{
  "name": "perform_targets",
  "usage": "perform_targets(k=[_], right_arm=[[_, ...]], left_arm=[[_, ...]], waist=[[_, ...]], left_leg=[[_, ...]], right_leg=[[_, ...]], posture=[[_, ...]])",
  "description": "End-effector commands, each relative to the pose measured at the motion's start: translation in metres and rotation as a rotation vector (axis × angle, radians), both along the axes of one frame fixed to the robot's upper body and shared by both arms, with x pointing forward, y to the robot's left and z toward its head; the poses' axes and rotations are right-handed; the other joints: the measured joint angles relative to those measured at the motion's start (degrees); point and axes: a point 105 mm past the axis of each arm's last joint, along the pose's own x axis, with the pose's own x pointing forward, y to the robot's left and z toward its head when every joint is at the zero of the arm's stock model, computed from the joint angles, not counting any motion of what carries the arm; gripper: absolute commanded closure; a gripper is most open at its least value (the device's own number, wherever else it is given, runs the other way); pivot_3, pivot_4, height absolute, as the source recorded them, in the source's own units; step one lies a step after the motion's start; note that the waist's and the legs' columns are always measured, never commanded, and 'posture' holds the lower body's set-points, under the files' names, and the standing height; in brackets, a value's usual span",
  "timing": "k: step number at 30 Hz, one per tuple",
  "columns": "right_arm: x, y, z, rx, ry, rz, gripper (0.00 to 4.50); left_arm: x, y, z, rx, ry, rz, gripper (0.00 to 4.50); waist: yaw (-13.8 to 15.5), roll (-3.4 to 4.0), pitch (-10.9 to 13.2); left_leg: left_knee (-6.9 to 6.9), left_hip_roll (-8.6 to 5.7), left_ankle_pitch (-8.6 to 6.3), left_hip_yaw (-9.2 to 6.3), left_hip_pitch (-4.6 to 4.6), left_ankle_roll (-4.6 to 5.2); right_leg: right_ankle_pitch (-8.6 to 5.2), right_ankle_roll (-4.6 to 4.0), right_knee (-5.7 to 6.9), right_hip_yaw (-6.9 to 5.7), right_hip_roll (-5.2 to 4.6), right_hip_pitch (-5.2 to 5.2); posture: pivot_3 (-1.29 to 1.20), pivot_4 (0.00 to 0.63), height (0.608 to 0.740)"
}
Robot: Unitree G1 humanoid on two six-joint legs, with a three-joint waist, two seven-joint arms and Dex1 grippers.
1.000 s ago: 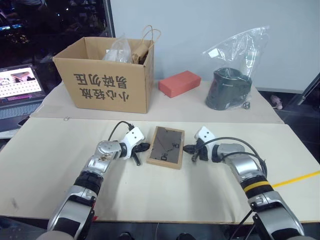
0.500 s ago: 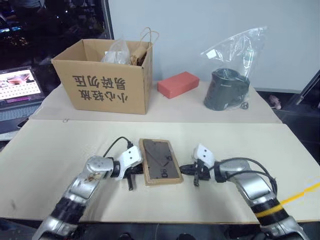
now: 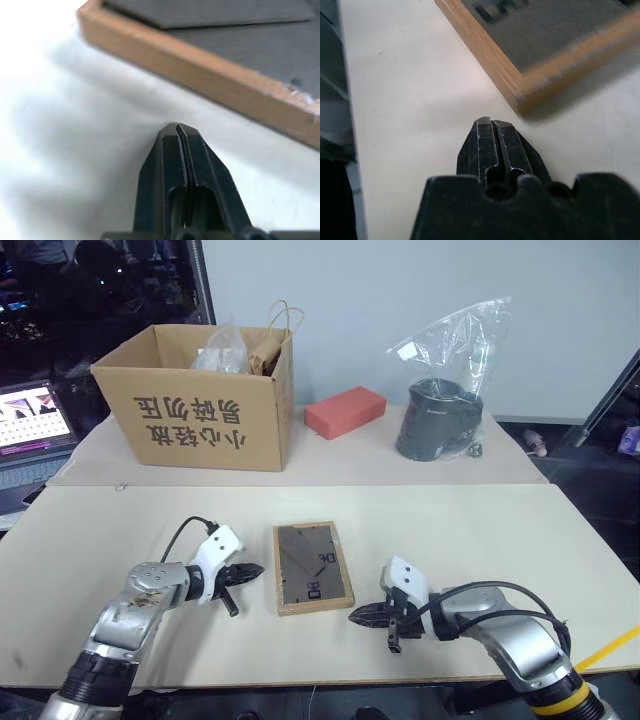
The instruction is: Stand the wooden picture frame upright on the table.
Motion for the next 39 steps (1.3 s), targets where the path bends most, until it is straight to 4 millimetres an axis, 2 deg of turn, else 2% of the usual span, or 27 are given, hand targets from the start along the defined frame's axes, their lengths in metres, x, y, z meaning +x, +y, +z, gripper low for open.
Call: perform_targets(k=[1,2,4,6,8,13,15,18,24,27,29,34,39], right_arm=[[0.005,-0.025,0.016,-0.015,-0.027,-0.014,4.50],[0.005,-0.030,0.023,-0.010,-0.032,-0.010,4.50],[0.009,-0.037,0.035,0.005,-0.060,-0.005,4.50],[0.021,-0.039,0.046,0.024,-0.114,-0.020,4.50],[0.028,-0.038,0.051,0.042,-0.145,-0.026,4.50],[0.039,-0.031,0.040,0.040,-0.166,-0.017,4.50],[0.046,-0.030,0.029,0.008,-0.178,-0.020,4.50],[0.052,-0.025,0.014,-0.004,-0.190,-0.029,4.50],[0.049,-0.005,0.009,0.060,-0.189,-0.009,4.50],[0.044,0.006,0.009,0.083,-0.186,0.004,4.50],[0.041,0.011,0.007,0.094,-0.178,0.004,4.50],[0.037,0.016,0.002,0.103,-0.167,-0.009,4.50],[0.038,0.008,0.000,0.082,-0.165,-0.035,4.50]], left_arm=[[-0.002,0.034,0.012,-0.171,0.140,0.285,4.45],[-0.004,0.033,0.021,-0.246,0.201,0.341,4.45],[-0.013,0.016,0.040,-0.467,0.319,0.305,4.45],[-0.022,0.007,0.038,-0.530,0.464,0.265,3.93],[-0.025,0.001,0.038,-0.601,0.533,0.230,3.45],[-0.027,-0.015,0.041,-0.660,0.597,0.160,1.80],[-0.030,-0.032,0.031,-0.635,0.624,0.149,1.00],[-0.033,-0.059,0.019,-0.627,0.665,0.129,0.14],[-0.045,-0.085,0.001,-0.668,0.754,0.138,0.05],[-0.040,-0.095,-0.003,-0.743,0.783,0.179,0.05],[-0.038,-0.096,-0.004,-0.755,0.787,0.204,0.05],[-0.033,-0.100,0.006,-0.860,0.795,0.231,0.05],[-0.030,-0.087,0.010,-0.885,0.805,0.304,0.05]], waist=[[0.1,-0.01,0.0],[0.3,-0.07,0.0],[0.4,-0.19,0.1],[0.4,-0.21,0.1],[0.3,-0.20,0.1],[0.4,-0.22,0.1],[0.4,-0.22,0.1],[0.7,-0.22,0.1],[1.4,-0.19,0.1],[1.9,-0.17,0.1],[2.4,-0.20,0.0],[2.9,-0.20,0.0],[2.9,-0.20,0.0]], left_leg=[[-0.04,0.00,0.00,0.01,-0.01,0.00],[-0.04,0.00,0.00,-0.01,-0.02,0.00],[0.03,-0.04,0.00,-0.09,-0.24,0.00],[0.16,-0.08,0.01,-0.20,-0.58,0.00],[0.17,-0.11,0.00,-0.33,-0.61,0.00],[0.01,-0.12,0.00,-0.54,-0.63,0.00],[0.01,-0.13,0.00,-0.53,-0.66,0.00],[0.04,-0.16,0.01,-0.53,-0.65,0.00],[0.07,-0.16,0.01,-0.57,-0.51,-0.01],[0.06,-0.17,0.01,-0.57,-0.32,-0.02],[0.12,-0.19,0.00,-0.59,-0.31,-0.02],[0.15,-0.21,-0.01,-0.64,-0.31,-0.05],[0.14,-0.21,-0.04,-0.63,-0.30,-0.09]], right_leg=[[-0.01,0.00,0.00,0.00,0.00,-0.01],[-0.02,0.00,0.00,-0.02,0.00,-0.01],[-0.03,0.04,0.01,-0.04,0.00,-0.15],[0.00,0.10,0.02,-0.12,0.00,-0.36],[0.01,0.10,0.01,-0.20,0.00,-0.36],[0.00,0.01,0.02,-0.37,0.00,-0.36],[0.01,-0.01,0.01,-0.37,0.00,-0.36],[0.05,-0.08,-0.01,-0.37,-0.02,-0.30],[0.22,-0.35,0.00,-0.39,-0.02,-0.16],[0.21,-0.34,-0.08,-0.40,-0.02,0.10],[0.21,-0.32,-0.13,-0.41,-0.02,0.19],[0.18,-0.29,-0.17,-0.42,-0.04,0.24],[0.18,-0.30,-0.17,-0.41,-0.04,0.19]], posture=[[0.00,0.150,0.721],[0.00,0.150,0.721],[0.00,0.150,0.721],[0.00,0.150,0.721],[0.00,0.150,0.721],[0.00,0.150,0.721],[0.00,0.150,0.721],[0.00,0.150,0.721],[0.00,0.150,0.721],[0.00,0.150,0.721],[0.00,0.150,0.721],[0.00,0.150,0.721],[0.00,0.150,0.721]])
